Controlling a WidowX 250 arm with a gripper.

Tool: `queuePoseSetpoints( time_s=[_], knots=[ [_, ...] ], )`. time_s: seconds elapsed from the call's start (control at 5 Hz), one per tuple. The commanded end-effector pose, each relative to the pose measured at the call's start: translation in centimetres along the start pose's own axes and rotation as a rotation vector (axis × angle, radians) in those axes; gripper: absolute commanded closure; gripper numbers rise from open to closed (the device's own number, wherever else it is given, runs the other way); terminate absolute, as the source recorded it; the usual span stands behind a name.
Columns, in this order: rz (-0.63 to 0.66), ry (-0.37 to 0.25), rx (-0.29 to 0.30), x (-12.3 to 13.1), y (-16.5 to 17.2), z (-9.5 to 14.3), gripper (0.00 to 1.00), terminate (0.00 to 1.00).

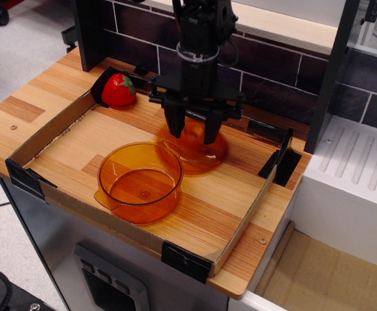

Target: Take lid off pot

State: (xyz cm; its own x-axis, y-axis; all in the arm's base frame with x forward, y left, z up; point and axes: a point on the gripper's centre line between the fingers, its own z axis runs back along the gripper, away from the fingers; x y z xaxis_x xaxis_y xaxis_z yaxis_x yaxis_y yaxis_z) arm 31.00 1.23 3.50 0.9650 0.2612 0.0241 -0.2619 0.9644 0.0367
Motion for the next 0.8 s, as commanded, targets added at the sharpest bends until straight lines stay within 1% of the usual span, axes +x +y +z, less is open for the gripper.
queuePoseSetpoints(
  time_s=[0.0,0.2,0.4,0.6],
  knots=[
    [-0.029,-0.086,-0.064,1.0,-0.9,5.1,0.0,0.0],
    [-0.034,-0.081,-0.087,1.1,-1.4,7.2,0.0,0.0],
    [-0.045,-0.056,-0.117,0.6,-1.4,9.4,0.0,0.0],
    [-0.062,-0.042,-0.131,0.0,-1.1,11.1,0.0,0.0]
  ],
)
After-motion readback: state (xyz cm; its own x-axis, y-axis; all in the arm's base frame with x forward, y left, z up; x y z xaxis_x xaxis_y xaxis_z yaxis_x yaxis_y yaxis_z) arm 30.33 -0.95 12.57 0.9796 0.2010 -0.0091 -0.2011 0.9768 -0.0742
